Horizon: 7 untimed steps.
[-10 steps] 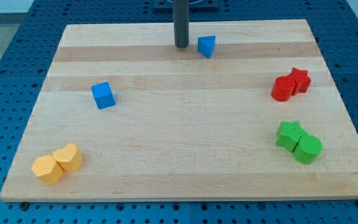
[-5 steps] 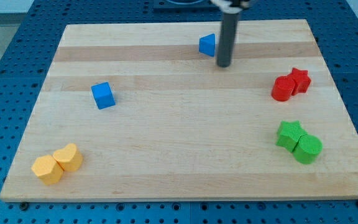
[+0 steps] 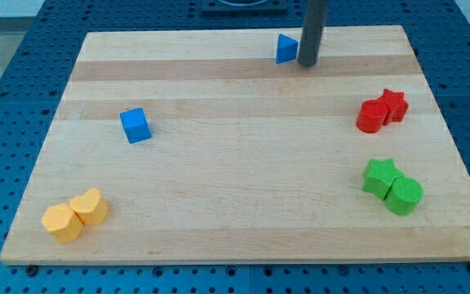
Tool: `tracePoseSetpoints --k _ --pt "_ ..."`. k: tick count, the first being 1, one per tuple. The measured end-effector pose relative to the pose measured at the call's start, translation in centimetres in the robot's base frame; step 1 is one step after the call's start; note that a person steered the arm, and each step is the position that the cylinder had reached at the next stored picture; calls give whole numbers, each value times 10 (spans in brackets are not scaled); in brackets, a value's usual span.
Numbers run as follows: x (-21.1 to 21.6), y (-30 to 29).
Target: Move the blue triangle vertical to the top of the red circle
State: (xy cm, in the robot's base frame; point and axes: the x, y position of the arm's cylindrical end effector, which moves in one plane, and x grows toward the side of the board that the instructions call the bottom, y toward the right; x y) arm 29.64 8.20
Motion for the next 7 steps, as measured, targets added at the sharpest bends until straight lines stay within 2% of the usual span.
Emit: tracePoseSetpoints --k 1,2,4,5,6,7 --pt "1 -60" --pt "-24 -56" --pt "-55 76" --pt "-54 80" --pt "-28 25" --pt "-16 -77"
